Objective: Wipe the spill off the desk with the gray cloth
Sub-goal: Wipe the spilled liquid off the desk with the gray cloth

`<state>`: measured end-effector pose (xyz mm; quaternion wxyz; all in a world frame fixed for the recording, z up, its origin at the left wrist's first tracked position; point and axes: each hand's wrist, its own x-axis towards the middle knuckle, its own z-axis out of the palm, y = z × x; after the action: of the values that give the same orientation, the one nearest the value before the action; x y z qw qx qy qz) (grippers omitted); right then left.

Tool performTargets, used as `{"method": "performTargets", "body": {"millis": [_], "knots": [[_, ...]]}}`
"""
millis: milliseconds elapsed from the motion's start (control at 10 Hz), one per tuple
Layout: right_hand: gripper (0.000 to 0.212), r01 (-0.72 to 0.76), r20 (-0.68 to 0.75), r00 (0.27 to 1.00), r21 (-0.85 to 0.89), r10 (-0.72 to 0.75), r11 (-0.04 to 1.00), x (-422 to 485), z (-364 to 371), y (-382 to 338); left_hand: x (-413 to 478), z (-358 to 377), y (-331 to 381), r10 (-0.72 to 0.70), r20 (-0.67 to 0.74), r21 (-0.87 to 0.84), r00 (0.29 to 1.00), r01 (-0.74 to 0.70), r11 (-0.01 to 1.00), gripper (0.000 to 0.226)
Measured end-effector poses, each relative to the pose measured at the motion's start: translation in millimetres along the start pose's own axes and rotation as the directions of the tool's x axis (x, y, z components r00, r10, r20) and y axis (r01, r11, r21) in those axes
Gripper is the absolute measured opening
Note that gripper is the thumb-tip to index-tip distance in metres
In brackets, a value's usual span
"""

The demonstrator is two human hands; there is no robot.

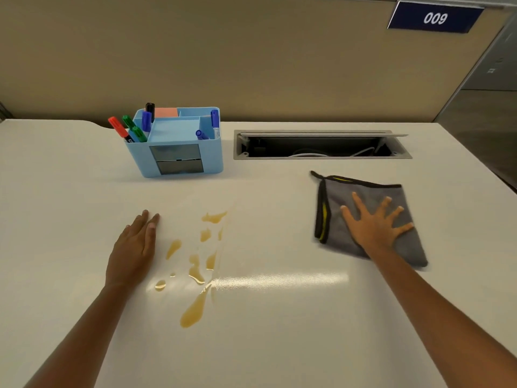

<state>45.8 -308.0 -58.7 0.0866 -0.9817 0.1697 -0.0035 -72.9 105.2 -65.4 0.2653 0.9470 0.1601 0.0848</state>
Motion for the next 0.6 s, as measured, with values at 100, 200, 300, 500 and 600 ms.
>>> {"method": "performTargets", "body": {"millis": [100,200,300,500,600], "knots": [[0.071,-0.215,-0.025,0.976,0.072,0.217,0.974,3.4,-4.7,33.1,2.5,0.7,0.9,0.001,0.006,0.038,1.000,-0.001,0.999,0.044],[0.074,-0.266,0.008,0.964,0.076,0.266,0.961,7.9,-6.3,36.3,10.9,1.2,-0.1,0.007,0.053,0.120,0.999,-0.013,0.993,0.046],[0.077,-0.280,0.028,0.960,0.075,0.278,0.957,15.7,-8.6,24.3,25.6,2.1,1.6,-0.004,0.083,0.134,0.997,-0.007,0.991,0.047],[0.080,-0.108,0.055,0.993,0.027,0.106,0.994,26.9,-11.4,-19.7,41.9,10.6,14.1,-0.020,0.069,0.164,0.997,0.008,0.986,0.048],[0.078,0.061,0.078,0.995,-0.002,-0.061,0.998,24.0,-5.9,-58.6,41.7,11.7,13.4,-0.020,0.062,0.173,0.998,0.009,0.985,0.049]]}}
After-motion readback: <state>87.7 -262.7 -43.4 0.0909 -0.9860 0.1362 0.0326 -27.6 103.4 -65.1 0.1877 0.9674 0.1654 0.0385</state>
